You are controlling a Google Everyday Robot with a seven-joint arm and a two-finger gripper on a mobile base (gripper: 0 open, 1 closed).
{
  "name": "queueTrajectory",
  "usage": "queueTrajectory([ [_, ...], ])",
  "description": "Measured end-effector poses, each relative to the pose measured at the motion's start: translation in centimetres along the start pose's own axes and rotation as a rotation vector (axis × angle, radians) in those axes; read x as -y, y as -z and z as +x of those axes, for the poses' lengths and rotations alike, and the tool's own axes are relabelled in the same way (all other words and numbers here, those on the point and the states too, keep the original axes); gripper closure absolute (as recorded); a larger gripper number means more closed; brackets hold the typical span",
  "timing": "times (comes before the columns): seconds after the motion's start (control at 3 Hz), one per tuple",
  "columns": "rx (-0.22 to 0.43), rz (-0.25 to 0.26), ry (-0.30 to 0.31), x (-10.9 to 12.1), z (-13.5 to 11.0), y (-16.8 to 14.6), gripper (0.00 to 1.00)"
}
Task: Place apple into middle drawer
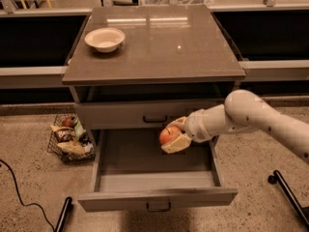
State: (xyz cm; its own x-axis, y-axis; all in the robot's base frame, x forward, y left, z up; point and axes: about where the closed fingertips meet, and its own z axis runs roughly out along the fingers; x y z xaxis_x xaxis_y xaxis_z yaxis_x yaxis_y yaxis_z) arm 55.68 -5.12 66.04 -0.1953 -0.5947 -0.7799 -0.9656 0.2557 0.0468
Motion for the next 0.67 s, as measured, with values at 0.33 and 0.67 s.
queueTrajectory([
  [0.33,0.028,0.004,-0.061,-0.14,5.84,-5.0,1.0],
  [0.67,0.028,0.004,-0.061,-0.14,5.85,-5.02,1.0],
])
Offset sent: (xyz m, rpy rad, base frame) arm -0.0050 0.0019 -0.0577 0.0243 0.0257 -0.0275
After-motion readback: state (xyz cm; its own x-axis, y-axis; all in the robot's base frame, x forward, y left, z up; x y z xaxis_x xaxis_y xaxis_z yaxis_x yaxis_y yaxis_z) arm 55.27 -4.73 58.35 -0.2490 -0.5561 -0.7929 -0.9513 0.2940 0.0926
